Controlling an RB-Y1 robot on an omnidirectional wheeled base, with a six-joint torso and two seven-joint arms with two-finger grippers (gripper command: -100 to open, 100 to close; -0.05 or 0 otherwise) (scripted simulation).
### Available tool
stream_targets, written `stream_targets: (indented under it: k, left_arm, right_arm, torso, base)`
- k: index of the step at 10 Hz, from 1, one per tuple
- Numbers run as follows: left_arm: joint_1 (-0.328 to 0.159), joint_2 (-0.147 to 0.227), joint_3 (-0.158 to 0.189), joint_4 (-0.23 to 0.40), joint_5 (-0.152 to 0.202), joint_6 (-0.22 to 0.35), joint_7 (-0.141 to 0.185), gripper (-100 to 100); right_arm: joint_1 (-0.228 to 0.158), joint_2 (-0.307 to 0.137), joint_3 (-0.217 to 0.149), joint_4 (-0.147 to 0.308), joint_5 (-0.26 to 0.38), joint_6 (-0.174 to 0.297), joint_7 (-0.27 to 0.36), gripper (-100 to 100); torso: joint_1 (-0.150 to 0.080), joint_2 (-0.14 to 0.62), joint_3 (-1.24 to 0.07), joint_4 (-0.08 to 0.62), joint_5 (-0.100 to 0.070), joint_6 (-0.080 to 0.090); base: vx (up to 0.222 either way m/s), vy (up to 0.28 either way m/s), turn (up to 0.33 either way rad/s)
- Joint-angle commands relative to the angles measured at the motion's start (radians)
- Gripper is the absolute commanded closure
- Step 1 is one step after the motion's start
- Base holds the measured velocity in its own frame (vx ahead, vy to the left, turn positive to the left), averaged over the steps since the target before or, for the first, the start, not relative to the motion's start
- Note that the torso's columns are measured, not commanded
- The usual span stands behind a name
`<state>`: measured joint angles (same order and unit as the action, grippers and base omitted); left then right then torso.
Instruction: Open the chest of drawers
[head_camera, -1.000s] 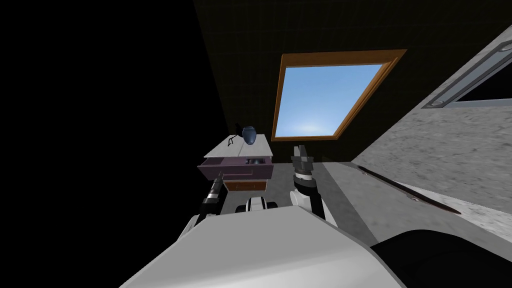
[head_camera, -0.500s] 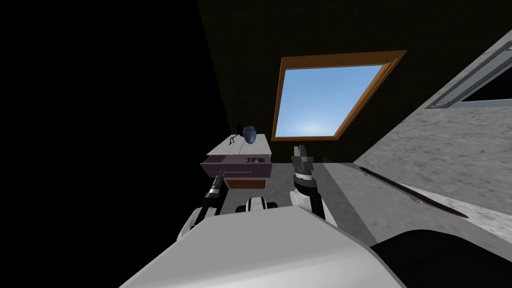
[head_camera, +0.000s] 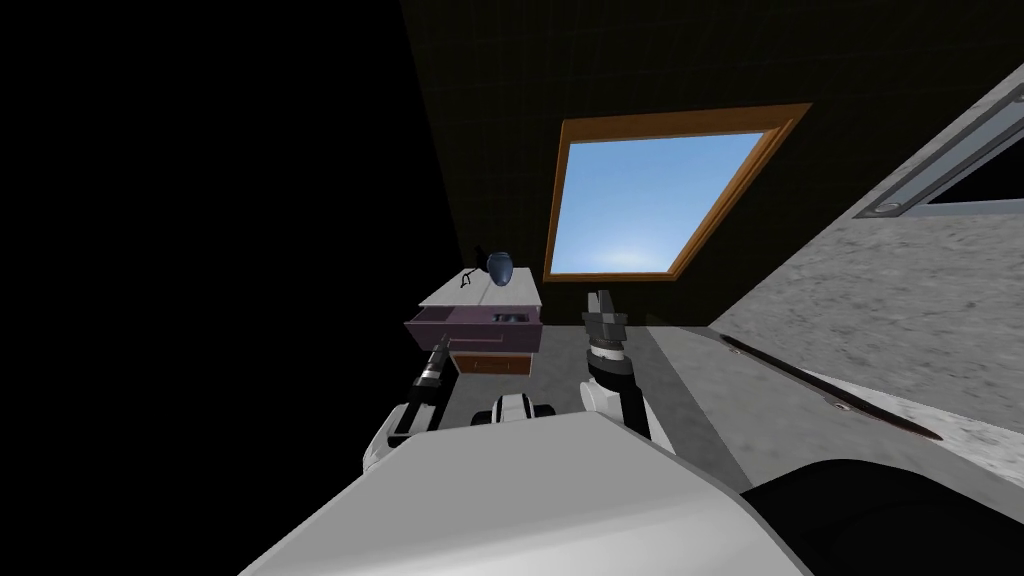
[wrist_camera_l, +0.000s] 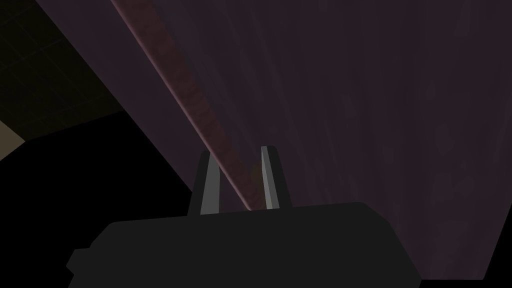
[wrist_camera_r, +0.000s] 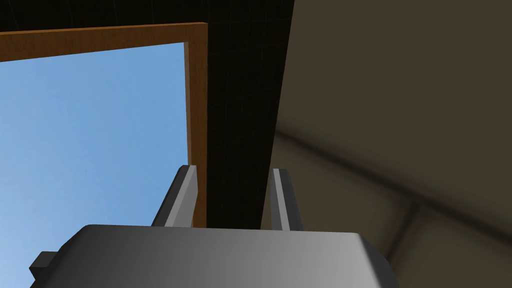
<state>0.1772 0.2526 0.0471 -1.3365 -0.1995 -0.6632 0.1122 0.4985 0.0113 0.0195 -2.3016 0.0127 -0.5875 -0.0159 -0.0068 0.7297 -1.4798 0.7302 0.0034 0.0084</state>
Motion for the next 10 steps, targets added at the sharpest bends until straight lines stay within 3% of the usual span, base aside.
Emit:
stream_targets:
  k: [1, 2, 3, 4, 5, 6, 8, 9, 10]
  left_arm:
    - [-0.078, 0.014, 0.000, 0.075, -0.023, -0.013, 0.030, 100]
    - [-0.091, 0.014, 0.000, 0.111, -0.023, -0.013, 0.030, 100]
    - [-0.144, 0.034, 0.013, 0.150, -0.041, -0.025, 0.062, 100]
    - [-0.180, 0.034, 0.013, 0.187, -0.041, -0.025, 0.062, 100]
    - [-0.180, 0.034, 0.013, 0.206, -0.041, -0.025, 0.062, 100]
    - [-0.227, 0.054, 0.026, 0.241, -0.059, -0.037, 0.094, 100]
    - [-0.269, 0.054, 0.026, 0.296, -0.059, -0.037, 0.094, 100]
    - [-0.309, 0.073, 0.039, 0.332, -0.077, -0.048, 0.125, 100]
    - [-0.340, 0.073, 0.039, 0.360, -0.077, -0.048, 0.125, 100]
  right_arm:
    - [0.000, 0.000, 0.000, 0.000, 0.000, 0.000, 0.000, 0]
    - [0.000, 0.000, 0.000, 0.000, 0.000, 0.000, 0.000, 0]
    - [0.000, 0.000, 0.000, 0.000, 0.000, 0.000, 0.000, 0]
    - [0.000, 0.000, 0.000, 0.000, 0.000, 0.000, 0.000, 0]
    - [0.000, 0.000, 0.000, 0.000, 0.000, 0.000, 0.000, 0]
    - [0.000, 0.000, 0.000, 0.000, 0.000, 0.000, 0.000, 0]
    - [0.000, 0.000, 0.000, 0.000, 0.000, 0.000, 0.000, 0]
    - [0.000, 0.000, 0.000, 0.000, 0.000, 0.000, 0.000, 0]
    - [0.000, 0.000, 0.000, 0.000, 0.000, 0.000, 0.000, 0]
  torso:
    - [-0.001, 0.003, 0.001, 0.002, -0.001, -0.002]
    - [0.000, 0.006, 0.003, 0.003, -0.001, -0.001]
    - [0.002, 0.004, 0.003, 0.001, 0.000, -0.001]
    - [0.002, 0.006, 0.003, 0.003, -0.001, -0.004]
    - [0.001, 0.006, 0.003, 0.004, -0.002, -0.003]
    - [0.001, 0.004, 0.002, 0.002, -0.001, -0.002]
    - [0.003, 0.007, 0.003, 0.006, -0.003, -0.005]
    - [0.003, 0.005, 0.002, 0.006, -0.003, -0.005]
    - [0.002, 0.008, 0.003, 0.008, -0.005, -0.007]
  base:
    - [-0.111, -0.048, 0.082]
    - [-0.070, -0.013, 0.000]
    - [-0.114, -0.033, 0.075]
    - [-0.116, -0.051, 0.071]
    - [-0.057, -0.022, 0.021]
    - [-0.118, -0.030, 0.071]
    - [-0.091, -0.027, 0.034]
    - [-0.093, -0.059, 0.089]
    - [-0.099, -0.056, 0.075]
